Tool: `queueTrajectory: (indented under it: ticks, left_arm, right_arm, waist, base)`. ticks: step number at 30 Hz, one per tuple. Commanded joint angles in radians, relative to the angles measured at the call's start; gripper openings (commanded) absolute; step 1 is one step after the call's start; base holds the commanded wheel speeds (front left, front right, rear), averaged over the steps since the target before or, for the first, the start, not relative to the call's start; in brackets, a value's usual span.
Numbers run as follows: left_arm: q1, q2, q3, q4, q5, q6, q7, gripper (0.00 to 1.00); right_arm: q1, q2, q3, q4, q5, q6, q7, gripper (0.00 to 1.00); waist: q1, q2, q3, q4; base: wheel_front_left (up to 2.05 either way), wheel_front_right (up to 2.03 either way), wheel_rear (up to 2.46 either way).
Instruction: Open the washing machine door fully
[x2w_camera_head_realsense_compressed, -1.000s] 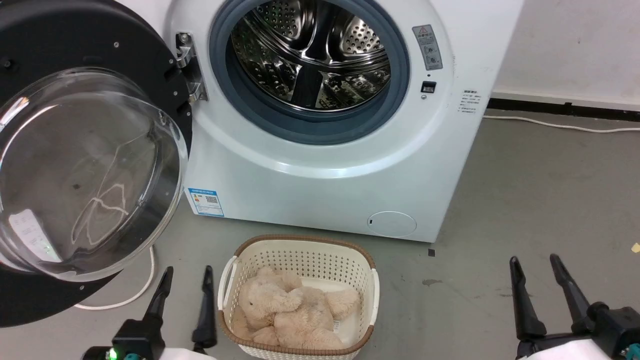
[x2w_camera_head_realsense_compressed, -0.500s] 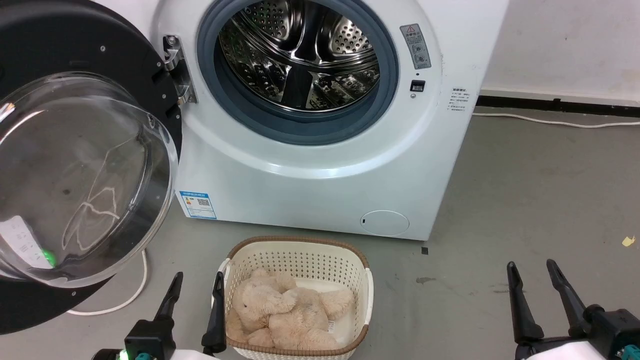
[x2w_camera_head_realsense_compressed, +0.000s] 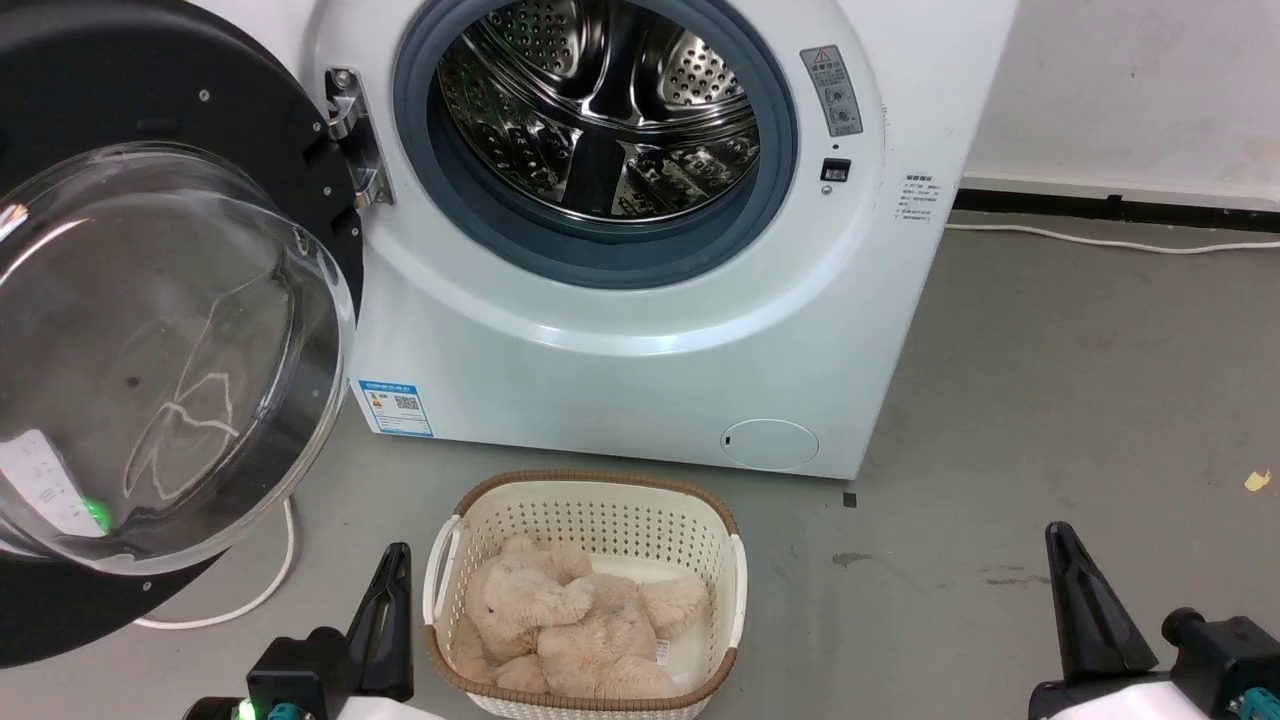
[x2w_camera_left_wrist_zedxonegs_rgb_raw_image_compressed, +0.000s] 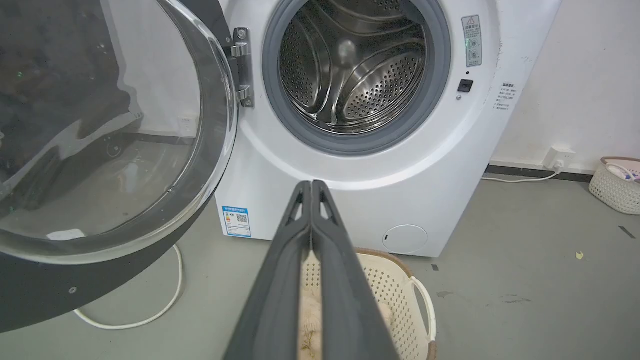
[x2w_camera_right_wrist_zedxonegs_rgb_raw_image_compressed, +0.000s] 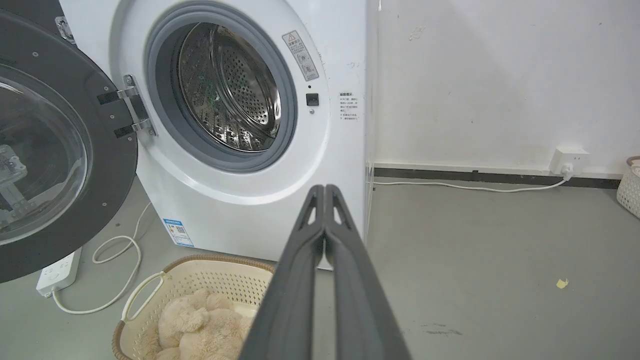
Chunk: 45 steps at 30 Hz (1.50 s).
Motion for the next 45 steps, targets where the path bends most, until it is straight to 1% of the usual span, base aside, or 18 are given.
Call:
queueTrajectory:
  ticks: [1, 45]
  left_arm:
    - [-0.003, -0.006, 0.007, -0.001, 0.012, -0.007, 0.008, 0.0]
    - [-0.024, -0.061, 0.082, -0.015, 0.11, -0.063, 0.084, 0.0]
  right_arm:
    - [-0.004, 0.0, 0.002, 0.001, -0.006, 0.0, 0.005, 0.0]
    - [-0.038, 0.001, 0.02, 0.005, -0.055, 0.0, 0.065, 0.0]
  waist:
    - [0.0, 0.0, 0.0, -0.001]
    - [0.0, 0.0, 0.001, -0.013]
  base:
    - [0.0, 0.0, 0.0]
    - [0.0, 0.0, 0.0]
